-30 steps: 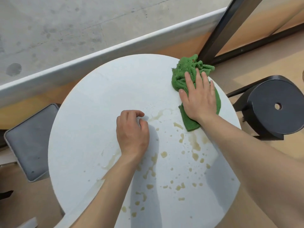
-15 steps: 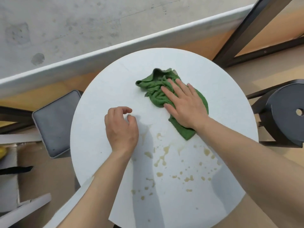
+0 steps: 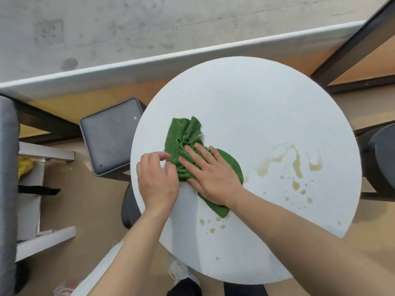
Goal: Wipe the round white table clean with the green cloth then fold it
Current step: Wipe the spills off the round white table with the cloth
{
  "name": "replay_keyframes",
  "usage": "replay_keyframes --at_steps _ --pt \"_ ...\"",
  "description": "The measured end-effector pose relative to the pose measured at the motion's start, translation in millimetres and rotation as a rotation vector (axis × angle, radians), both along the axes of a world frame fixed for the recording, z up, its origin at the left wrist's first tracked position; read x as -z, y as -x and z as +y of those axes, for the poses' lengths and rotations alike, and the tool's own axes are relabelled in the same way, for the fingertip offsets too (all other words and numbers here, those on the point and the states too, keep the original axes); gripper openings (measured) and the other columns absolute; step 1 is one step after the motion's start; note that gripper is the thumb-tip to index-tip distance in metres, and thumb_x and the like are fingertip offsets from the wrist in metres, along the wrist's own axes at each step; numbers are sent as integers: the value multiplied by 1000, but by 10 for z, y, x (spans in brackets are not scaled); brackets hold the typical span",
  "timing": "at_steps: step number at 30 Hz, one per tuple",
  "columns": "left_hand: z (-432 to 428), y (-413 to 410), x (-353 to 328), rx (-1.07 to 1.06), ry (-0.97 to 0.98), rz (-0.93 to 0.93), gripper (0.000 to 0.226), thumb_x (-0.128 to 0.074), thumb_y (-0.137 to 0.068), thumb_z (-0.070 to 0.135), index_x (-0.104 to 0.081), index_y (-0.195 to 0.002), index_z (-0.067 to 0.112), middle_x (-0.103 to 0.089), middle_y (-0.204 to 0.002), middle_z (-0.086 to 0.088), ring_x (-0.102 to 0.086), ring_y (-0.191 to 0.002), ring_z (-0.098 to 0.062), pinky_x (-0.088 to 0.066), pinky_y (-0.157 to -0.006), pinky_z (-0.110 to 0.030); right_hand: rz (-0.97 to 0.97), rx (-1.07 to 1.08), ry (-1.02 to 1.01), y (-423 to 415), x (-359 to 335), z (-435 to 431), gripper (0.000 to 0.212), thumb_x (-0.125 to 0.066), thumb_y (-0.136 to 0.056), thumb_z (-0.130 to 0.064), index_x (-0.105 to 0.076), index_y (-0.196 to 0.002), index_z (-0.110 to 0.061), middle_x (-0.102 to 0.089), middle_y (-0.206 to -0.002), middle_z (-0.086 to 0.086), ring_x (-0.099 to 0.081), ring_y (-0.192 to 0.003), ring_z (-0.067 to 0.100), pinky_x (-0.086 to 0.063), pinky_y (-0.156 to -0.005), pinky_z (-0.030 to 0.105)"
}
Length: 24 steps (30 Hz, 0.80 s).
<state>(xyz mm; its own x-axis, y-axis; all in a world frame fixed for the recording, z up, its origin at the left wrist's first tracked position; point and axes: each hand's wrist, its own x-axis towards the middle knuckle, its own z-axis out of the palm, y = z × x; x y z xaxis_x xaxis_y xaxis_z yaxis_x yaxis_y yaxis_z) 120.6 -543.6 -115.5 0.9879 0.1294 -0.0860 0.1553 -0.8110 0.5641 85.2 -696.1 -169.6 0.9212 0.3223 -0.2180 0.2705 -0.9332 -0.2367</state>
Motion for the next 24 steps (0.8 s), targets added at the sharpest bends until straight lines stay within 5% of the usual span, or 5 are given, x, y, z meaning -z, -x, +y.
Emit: replay_keyframes --at_steps 5,11,14,17,24 --pt "322 137 -137 -6 -20 13 18 -56 -89 11 -65 -101 20 -51 -101 12 -50 -106 -22 -34 -82 -28 -58 4 -145 -51 -268 -43 37 -48 -100 -38 -68 -123 -16 -68 -131 8 -63 -120 32 -54 -94 44" --pt "514 250 -200 -9 14 64 16 -54 -91 14 -63 -101 22 -52 -103 11 -50 -109 -19 -35 -83 -27 291 575 -730 -455 -1234 -316 45 -46 -103 -47 -59 -74 -16 -59 -66 -8 -54 -63 14 -43 -67 34" --pt "552 319 -172 17 19 86 15 -54 -91 15 -62 -100 24 -54 -105 10 -50 -111 -17 -38 -85 -28 300 635 -595 -589 -1276 -455 47 -38 -103 -56 -70 -105 -21 -74 -103 -2 -65 -97 20 -47 -88 37" --pt "598 395 -104 30 18 91 13 -54 -91 15 -61 -100 23 -57 -108 8 -49 -111 -18 -41 -88 -32 84 777 -320 -531 -918 -511 53 -34 -102 -50 -48 -147 -26 -54 -146 4 -47 -133 29 -39 -107 46" --pt "849 511 50 -17 -9 120 17 -53 -92 15 -62 -107 18 -56 -110 6 -48 -109 -18 -39 -85 -29 125 561 -5 -183 -132 126 78 -25 -92 -74 -4 -160 -42 5 -171 1 11 -156 33 4 -123 60"
